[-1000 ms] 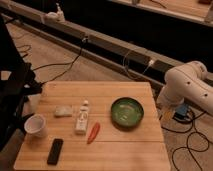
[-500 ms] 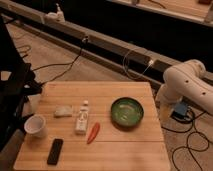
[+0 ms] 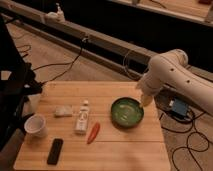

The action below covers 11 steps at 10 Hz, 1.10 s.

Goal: Pick up the ceramic cup

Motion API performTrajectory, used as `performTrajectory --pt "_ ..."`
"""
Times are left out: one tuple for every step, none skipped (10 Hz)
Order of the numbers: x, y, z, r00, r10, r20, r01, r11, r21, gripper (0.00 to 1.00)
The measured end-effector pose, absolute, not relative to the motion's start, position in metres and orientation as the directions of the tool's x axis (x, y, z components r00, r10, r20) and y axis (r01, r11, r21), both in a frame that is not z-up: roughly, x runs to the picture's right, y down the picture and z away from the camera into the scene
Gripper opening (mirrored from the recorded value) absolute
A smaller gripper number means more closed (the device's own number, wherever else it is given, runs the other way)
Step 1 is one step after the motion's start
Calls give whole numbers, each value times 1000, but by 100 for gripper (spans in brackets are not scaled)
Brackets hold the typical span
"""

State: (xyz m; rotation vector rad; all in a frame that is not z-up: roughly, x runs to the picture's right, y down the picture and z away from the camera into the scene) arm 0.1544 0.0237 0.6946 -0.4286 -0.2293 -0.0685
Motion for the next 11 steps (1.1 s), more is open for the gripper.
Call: performTrajectory --pt "135 18 691 959 -45 281 155 911 -383 65" --pt "111 12 685 939 -86 332 209 912 -353 65" --pt "85 8 678 913 -137 384 271 908 -320 65" --pt "53 6 669 877 -199 438 343 897 -279 65" --pt "29 6 662 847 -241 474 393 885 -251 65" --pt "5 9 656 812 -282 511 442 868 -224 65" --pt "-16 13 646 773 -325 545 491 850 -189 65" --pt "-23 15 641 756 -343 557 510 842 -174 65" --pt "-23 15 641 756 -343 558 511 842 -174 65" --pt "-23 15 641 756 -344 558 511 842 -174 65" --pt "-23 15 641 756 -343 558 510 842 -174 65"
